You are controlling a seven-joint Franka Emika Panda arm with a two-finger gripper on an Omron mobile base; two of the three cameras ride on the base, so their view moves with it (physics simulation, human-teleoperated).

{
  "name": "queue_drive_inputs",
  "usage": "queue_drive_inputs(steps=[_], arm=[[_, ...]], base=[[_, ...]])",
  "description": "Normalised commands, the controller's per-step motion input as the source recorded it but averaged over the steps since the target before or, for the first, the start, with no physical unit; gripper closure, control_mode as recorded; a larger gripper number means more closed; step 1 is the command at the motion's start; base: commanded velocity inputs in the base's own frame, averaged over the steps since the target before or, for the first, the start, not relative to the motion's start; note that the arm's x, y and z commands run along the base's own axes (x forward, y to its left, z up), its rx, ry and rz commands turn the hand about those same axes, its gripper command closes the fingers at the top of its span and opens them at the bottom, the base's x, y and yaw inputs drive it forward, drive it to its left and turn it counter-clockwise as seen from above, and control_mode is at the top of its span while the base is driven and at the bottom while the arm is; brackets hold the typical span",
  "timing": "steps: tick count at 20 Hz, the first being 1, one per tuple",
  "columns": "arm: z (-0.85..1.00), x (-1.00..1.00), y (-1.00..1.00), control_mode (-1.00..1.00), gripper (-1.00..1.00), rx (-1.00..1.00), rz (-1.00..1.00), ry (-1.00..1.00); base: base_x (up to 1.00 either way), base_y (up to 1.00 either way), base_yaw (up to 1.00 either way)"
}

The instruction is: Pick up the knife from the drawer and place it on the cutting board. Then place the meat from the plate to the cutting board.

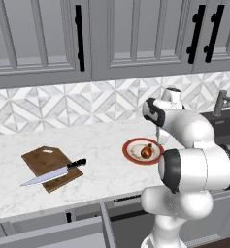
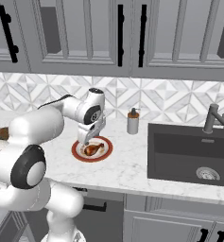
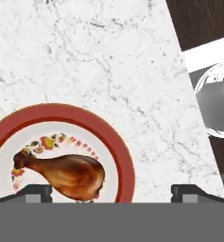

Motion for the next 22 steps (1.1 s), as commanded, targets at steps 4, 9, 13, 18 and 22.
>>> queue_drive_inputs(steps=[4, 9, 13, 18, 22], arm=[[-0.03, -0.09, 0.0, -1.0, -1.0, -0.05, 1.0, 0.0], [-0.14, -0.02, 0.0, -1.0, -1.0, -0.01, 1.0, 0.0], [-0.38, 0.0, 0.0, -1.0, -1.0, 0.05, 0.94, 0.0], [-0.25, 0.01, -0.12, -1.0, -1.0, 0.03, 0.62, -0.04], [-0.02, 0.0, 0.0, -1.0, -1.0, 0.11, 0.07, -0.02]], base=[[0.0, 0.0, 0.0], [0.0, 0.0, 0.0], [0.0, 0.0, 0.0], [0.0, 0.0, 0.0], [0.0, 0.0, 0.0]])
